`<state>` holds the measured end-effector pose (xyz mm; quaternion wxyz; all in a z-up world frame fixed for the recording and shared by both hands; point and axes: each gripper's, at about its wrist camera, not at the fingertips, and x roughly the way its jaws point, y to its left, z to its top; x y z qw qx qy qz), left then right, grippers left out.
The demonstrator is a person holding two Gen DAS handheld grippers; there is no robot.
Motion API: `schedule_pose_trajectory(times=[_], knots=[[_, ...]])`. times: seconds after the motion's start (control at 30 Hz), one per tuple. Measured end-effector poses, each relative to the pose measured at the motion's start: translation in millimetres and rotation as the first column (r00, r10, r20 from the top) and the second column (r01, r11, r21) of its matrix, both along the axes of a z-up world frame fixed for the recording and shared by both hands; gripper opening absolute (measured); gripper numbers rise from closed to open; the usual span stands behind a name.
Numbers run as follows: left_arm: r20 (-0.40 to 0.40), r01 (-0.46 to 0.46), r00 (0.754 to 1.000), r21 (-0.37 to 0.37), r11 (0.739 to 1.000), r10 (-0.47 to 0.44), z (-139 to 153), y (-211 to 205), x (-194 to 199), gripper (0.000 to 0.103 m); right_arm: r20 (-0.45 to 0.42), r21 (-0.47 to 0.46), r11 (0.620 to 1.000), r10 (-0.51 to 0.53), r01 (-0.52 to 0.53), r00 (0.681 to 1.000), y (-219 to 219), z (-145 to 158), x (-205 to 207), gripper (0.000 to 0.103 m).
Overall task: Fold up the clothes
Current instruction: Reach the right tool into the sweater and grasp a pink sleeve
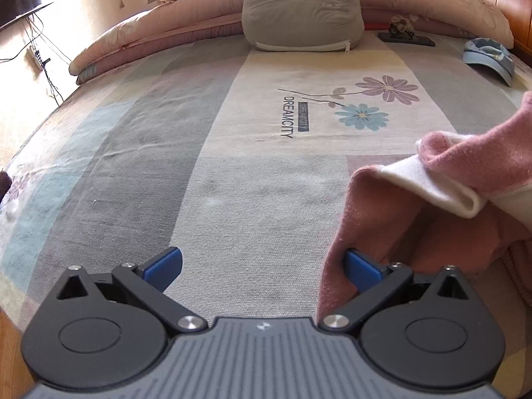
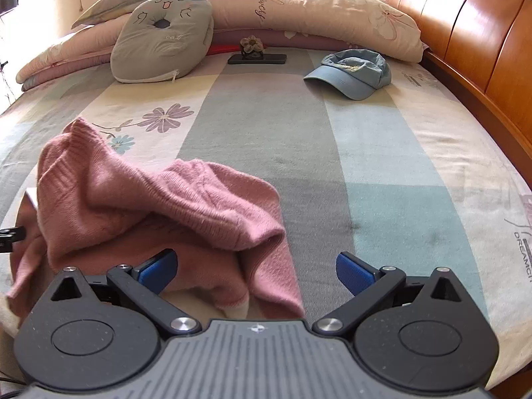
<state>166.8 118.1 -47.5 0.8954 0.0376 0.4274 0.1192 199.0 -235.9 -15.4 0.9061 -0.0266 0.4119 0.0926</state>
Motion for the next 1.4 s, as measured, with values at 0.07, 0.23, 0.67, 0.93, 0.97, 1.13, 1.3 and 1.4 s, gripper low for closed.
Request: schedule_pose_trajectory(times=[0.07,0.23,0.67,0.93,0.97,1.13,1.3,1.4], knots=[[0.011,0.033,0.999,-0.04,0.999,-0.033,6.5,-1.0,-4.2,0.102,0.004,-0.014,1.0,0.012,-0.012,1.0,4.1,-2.1,7.8,0.103],[0.045,0.186,0.982,-0.092,0.978,-0.183,11.9,-24.5,-2.4,0.102,-0.004,-0.063,0.996,0.069,-0.069,0.998,20.9,-15.4,21.7,0.103],[0.024,0.39,0.919,0.074,0.918,-0.393,4.3,-73.3,24.7,0.102,-0.053,0.027,0.993,0.116,-0.115,0.992,2.3,-21.7,36.6,0.103],[0.016,0.426,0.903,0.091,0.9,-0.429,0.8,-80.0,46.4,0.102,0.014,-0.089,0.986,0.145,-0.143,0.989,5.1,-6.5,47.0,0.103],[0.022,0.425,0.903,0.091,0.9,-0.429,1.5,-79.4,49.0,0.102,0.021,-0.101,0.985,0.146,-0.143,0.989,5.3,-4.7,50.4,0.103],[0.045,0.406,0.911,0.077,0.911,-0.41,9.4,-73.6,64.1,0.102,0.04,-0.125,0.983,0.143,-0.137,0.989,5.4,5.2,69.2,0.103],[0.065,0.396,0.914,0.076,0.915,-0.401,16.1,-71.0,81.3,0.102,0.035,-0.134,0.98,0.156,-0.15,0.987,7.7,8.2,93.5,0.103],[0.07,0.389,0.916,0.083,0.918,-0.395,17.8,-69.5,93.5,0.102,0.027,-0.132,0.979,0.161,-0.156,0.987,9.9,7.2,110.6,0.103]])
